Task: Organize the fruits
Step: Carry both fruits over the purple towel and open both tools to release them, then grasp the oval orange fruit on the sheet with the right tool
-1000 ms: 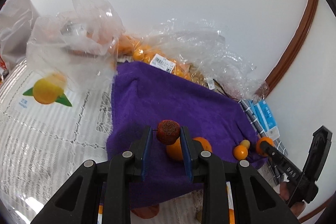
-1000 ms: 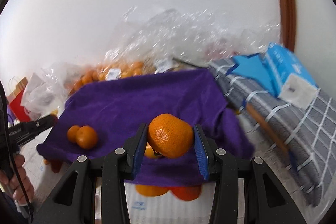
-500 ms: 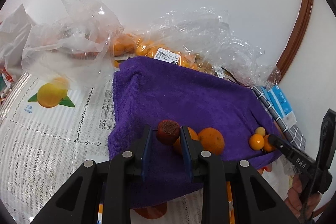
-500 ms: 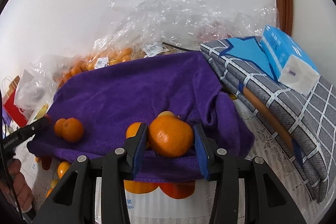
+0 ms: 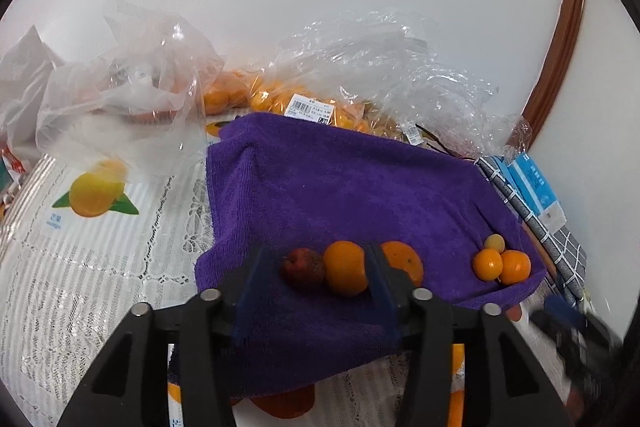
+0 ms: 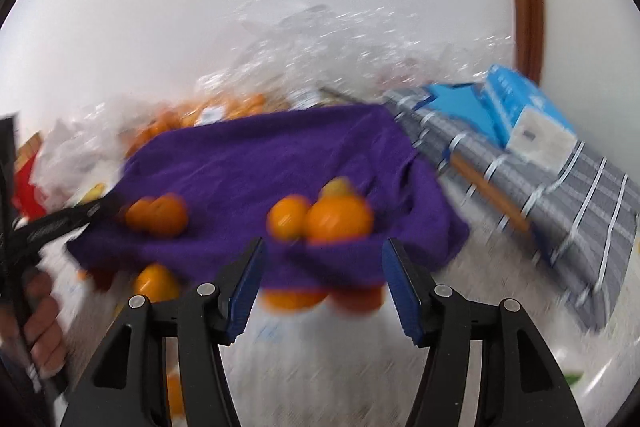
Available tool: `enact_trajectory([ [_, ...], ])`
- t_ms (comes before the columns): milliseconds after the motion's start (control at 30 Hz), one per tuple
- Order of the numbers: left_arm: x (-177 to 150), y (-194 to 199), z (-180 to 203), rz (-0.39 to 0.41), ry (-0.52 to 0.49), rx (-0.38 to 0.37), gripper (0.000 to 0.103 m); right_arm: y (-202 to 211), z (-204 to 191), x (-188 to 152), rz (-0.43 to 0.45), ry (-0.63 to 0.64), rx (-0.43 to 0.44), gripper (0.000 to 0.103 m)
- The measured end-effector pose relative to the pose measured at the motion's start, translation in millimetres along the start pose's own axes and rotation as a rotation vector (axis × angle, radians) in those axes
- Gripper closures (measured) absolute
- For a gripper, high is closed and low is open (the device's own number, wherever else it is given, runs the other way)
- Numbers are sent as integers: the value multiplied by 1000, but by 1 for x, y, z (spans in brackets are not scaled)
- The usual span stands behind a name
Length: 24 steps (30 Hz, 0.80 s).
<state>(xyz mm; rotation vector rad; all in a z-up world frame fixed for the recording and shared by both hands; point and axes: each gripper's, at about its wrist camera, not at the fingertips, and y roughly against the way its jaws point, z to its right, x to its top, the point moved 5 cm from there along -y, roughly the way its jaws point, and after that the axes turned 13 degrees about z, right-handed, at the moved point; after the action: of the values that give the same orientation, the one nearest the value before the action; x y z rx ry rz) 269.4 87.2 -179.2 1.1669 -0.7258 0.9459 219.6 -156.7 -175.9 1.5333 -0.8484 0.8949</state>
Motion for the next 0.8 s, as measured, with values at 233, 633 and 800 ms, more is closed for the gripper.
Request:
enact_trajectory([
  [233, 4, 2, -4, 3, 28, -9, 52, 49, -52, -30, -25, 69, 188, 44],
  [633, 2, 4, 0, 15, -2, 3, 48, 27, -74, -51, -170, 157, 197, 48],
  [800, 1, 3, 2, 15, -15, 9, 48, 25, -73, -53, -185, 151, 184, 60],
])
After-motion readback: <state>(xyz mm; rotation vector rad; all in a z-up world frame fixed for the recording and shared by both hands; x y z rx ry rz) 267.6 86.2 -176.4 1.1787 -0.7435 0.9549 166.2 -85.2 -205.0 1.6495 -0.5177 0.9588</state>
